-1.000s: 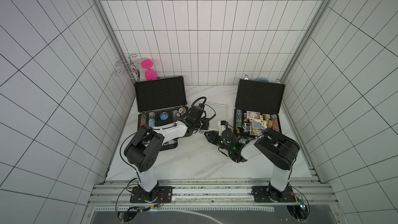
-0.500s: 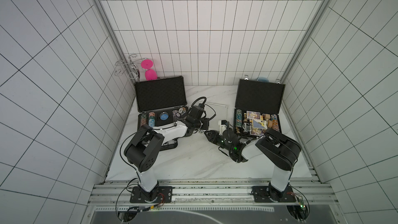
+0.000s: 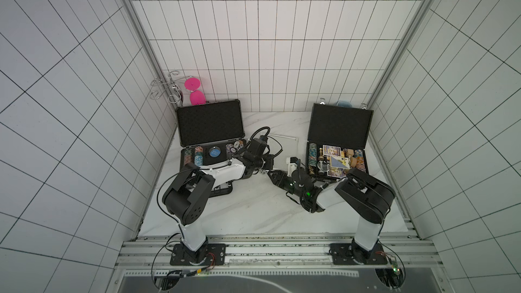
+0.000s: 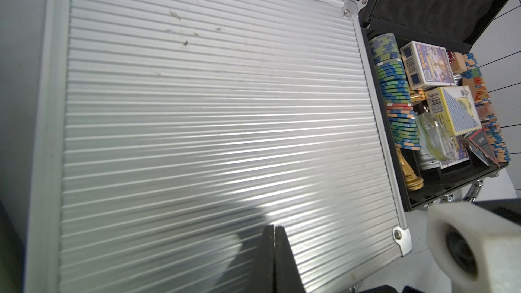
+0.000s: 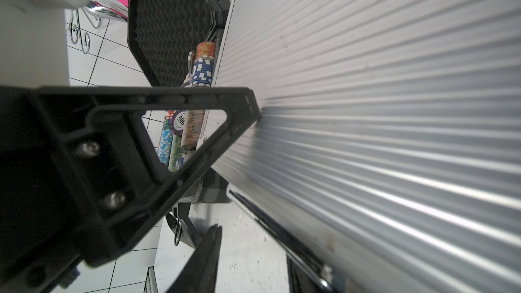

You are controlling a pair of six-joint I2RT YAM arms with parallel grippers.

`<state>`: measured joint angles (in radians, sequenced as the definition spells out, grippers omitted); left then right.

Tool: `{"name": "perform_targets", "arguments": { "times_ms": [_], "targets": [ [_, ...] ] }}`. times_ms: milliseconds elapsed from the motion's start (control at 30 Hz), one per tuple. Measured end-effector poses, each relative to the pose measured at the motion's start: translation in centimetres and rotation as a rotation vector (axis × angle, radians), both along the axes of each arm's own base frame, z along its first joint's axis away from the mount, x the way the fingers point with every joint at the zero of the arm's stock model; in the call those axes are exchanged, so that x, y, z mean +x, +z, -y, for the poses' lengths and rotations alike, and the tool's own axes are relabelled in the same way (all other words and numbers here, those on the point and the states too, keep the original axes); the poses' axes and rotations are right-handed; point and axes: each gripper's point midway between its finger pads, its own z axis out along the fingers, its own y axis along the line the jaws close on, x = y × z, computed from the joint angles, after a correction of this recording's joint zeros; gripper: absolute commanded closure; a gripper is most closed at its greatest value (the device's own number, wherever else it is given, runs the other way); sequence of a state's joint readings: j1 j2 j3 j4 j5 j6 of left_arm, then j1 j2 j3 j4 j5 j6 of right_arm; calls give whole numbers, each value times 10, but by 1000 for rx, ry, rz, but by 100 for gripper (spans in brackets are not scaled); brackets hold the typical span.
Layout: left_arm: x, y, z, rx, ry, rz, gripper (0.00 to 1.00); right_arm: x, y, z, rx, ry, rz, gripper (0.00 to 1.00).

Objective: Close the poker set cases
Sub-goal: Fasten the fastener on the poker set case.

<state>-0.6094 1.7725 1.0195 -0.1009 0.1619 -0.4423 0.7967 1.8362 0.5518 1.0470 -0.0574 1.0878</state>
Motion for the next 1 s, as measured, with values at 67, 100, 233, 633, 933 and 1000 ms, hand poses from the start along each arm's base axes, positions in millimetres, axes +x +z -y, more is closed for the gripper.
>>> {"name": "perform_targets", "arguments": {
  "times_ms": [67,100,233,633,933,1000],
  "targets": [
    [0,0,0,-4,2,2,100,0,0,0,3,-3,-4,59],
    [0,0,0,-5,2,3,100,1,0,1,5,-4,-6,59],
    [1,0,0,-11,5,8,100,1,0,1,8,-8,-9,60],
    [0,-2,1,-32,6,9,100,3,2,0,65,-24,-23,60],
    [-6,-4,4,-78,-2,4,100,4,3,0,81,-32,-29,60],
    [-8,-4,4,-90,-4,0,100,4,3,0,81,-34,-29,60]
  ]
}}
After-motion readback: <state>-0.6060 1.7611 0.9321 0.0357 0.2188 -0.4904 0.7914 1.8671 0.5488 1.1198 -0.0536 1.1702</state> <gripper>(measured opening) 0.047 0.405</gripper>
